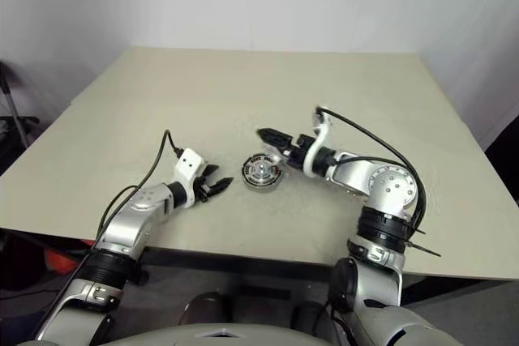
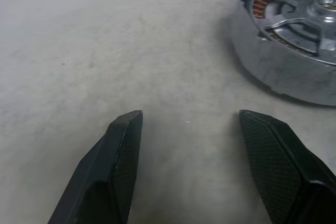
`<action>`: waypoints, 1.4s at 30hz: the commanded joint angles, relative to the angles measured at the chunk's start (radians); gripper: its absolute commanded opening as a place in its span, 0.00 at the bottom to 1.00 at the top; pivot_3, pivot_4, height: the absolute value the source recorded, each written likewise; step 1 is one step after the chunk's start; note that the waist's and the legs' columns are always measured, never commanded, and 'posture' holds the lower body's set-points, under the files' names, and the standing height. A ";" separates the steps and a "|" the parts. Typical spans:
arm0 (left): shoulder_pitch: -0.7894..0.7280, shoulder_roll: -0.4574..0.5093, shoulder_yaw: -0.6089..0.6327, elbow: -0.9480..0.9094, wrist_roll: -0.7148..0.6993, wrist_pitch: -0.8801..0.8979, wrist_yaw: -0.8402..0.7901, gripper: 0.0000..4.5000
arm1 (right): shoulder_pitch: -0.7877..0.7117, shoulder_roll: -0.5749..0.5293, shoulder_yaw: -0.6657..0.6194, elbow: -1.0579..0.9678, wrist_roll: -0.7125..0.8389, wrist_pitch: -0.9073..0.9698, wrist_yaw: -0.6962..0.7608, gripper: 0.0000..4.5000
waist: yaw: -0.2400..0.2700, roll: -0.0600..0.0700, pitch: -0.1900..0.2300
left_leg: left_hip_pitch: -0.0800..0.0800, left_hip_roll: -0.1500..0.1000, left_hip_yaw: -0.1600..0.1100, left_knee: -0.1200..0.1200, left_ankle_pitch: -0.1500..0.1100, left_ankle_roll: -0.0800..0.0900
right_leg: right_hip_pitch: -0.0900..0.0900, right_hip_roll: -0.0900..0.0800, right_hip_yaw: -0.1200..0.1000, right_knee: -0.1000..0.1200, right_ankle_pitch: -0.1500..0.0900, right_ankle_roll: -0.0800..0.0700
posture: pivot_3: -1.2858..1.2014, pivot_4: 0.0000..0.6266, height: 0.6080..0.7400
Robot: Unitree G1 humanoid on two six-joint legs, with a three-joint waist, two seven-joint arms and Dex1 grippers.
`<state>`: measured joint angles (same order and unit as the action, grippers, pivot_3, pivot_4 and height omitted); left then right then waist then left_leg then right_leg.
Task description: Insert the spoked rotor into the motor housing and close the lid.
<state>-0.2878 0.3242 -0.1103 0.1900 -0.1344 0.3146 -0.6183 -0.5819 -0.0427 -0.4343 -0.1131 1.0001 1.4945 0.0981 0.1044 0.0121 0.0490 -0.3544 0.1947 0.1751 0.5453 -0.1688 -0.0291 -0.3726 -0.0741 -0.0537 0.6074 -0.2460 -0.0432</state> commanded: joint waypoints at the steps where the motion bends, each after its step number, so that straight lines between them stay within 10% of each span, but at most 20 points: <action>1: -0.008 0.014 0.018 -0.005 0.005 -0.020 0.004 0.69 | 0.007 -0.020 0.031 -0.040 0.010 -0.008 0.019 0.99 | 0.003 0.000 0.000 | 0.000 0.000 0.000 0.000 0.000 0.000 | 0.000 0.000 0.000 0.000 0.000 0.000 | 0.52 0.00 1.00; 7: 0.014 0.005 0.011 -0.033 -0.005 -0.010 0.004 0.69 | 0.047 -0.173 0.218 -0.052 -0.141 -0.186 0.157 0.99 | 0.012 0.000 0.000 | 0.000 -0.001 0.000 0.000 0.000 0.000 | 0.000 -0.001 0.000 0.000 0.000 0.002 | 0.52 0.00 1.00; 16: -0.007 0.019 0.024 -0.016 -0.014 -0.009 -0.013 0.69 | 0.125 -0.397 0.623 0.006 -0.650 -1.007 0.487 0.99 | 0.020 -0.001 0.000 | -0.001 -0.001 0.000 0.001 0.000 0.000 | -0.001 -0.001 0.000 0.001 -0.002 0.011 | 0.52 0.00 1.00; 42: -0.027 0.115 0.055 -0.139 -0.140 0.064 -0.208 0.69 | 0.187 -0.302 0.710 0.241 -0.827 -1.205 0.645 0.99 | 0.015 -0.003 0.001 | -0.010 0.001 -0.001 0.022 -0.007 0.012 | -0.002 -0.001 0.000 0.006 0.002 0.002 | 0.52 0.00 1.00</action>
<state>-0.2962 0.4295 -0.0697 0.0911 -0.2601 0.3837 -0.8173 -0.3873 -0.3517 0.2789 0.1277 0.1781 0.3094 0.7343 0.1192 0.0095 0.0498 -0.3641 0.1960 0.1738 0.5671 -0.1759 -0.0171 -0.3743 -0.0750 -0.0537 0.6140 -0.2444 -0.0415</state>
